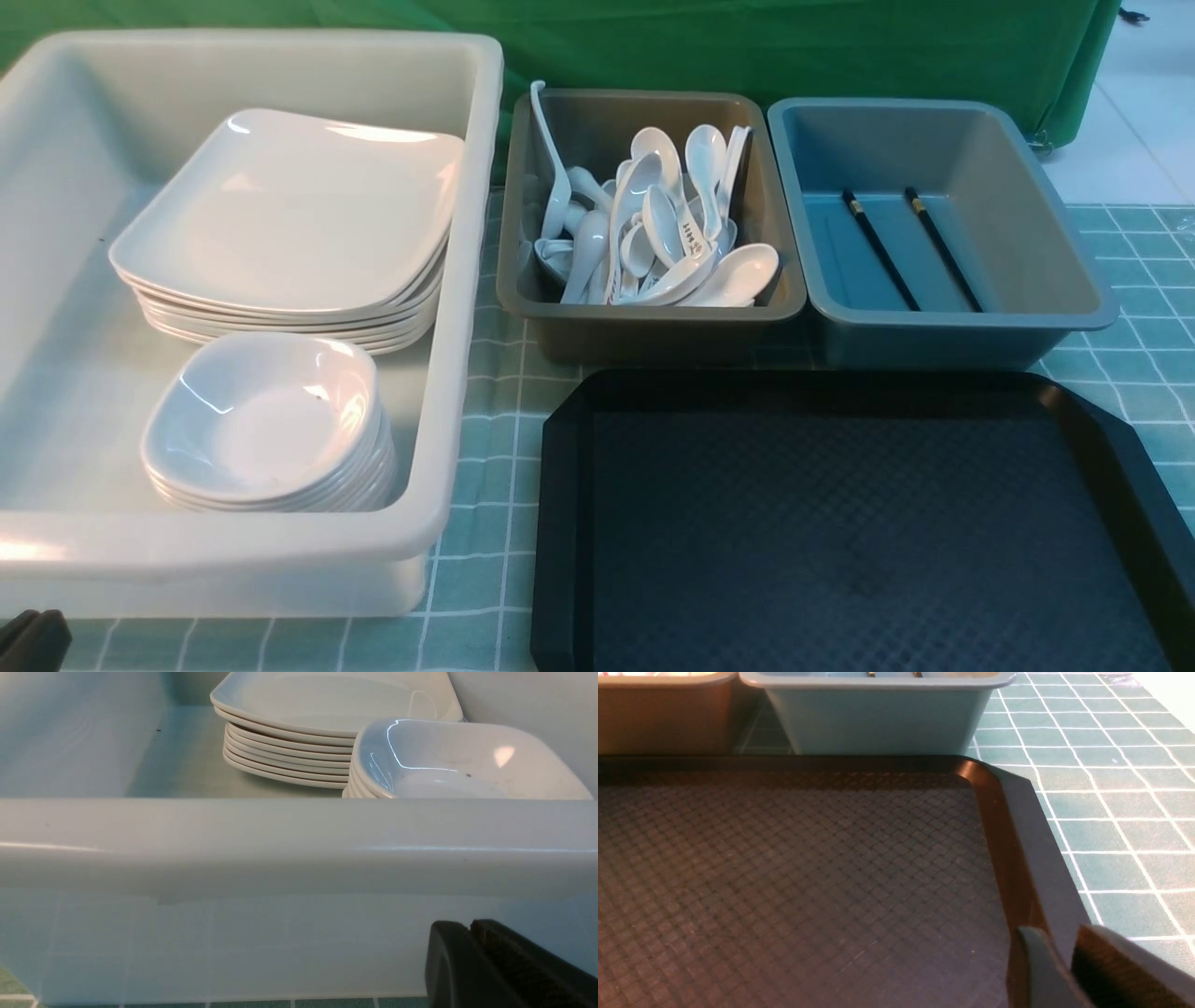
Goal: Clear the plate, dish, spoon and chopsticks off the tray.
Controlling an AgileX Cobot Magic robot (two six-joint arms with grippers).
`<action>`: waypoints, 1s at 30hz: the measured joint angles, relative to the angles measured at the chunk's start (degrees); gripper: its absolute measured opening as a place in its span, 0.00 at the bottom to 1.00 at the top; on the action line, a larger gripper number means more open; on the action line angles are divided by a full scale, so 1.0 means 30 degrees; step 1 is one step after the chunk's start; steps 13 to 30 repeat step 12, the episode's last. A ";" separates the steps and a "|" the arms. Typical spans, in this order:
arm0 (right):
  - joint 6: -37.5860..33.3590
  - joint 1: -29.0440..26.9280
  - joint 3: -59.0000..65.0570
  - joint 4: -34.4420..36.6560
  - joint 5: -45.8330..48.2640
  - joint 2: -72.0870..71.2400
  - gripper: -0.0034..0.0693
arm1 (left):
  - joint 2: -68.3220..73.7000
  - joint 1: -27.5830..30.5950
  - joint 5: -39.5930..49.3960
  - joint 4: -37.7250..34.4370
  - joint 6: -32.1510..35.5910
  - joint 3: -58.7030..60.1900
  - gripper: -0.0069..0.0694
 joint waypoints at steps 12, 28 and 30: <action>0.0000 0.0000 0.0000 0.0000 0.0000 0.0000 0.32 | 0.0000 0.0000 0.0000 0.0000 0.0426 0.0000 0.11; 0.0000 0.0000 0.0000 0.0000 0.0000 0.0000 0.32 | 0.0000 0.0000 0.0000 0.0000 0.0426 0.0000 0.11; 0.0000 0.0000 0.0000 0.0000 0.0000 0.0000 0.32 | 0.0000 0.0000 0.0000 0.0000 0.0426 0.0000 0.11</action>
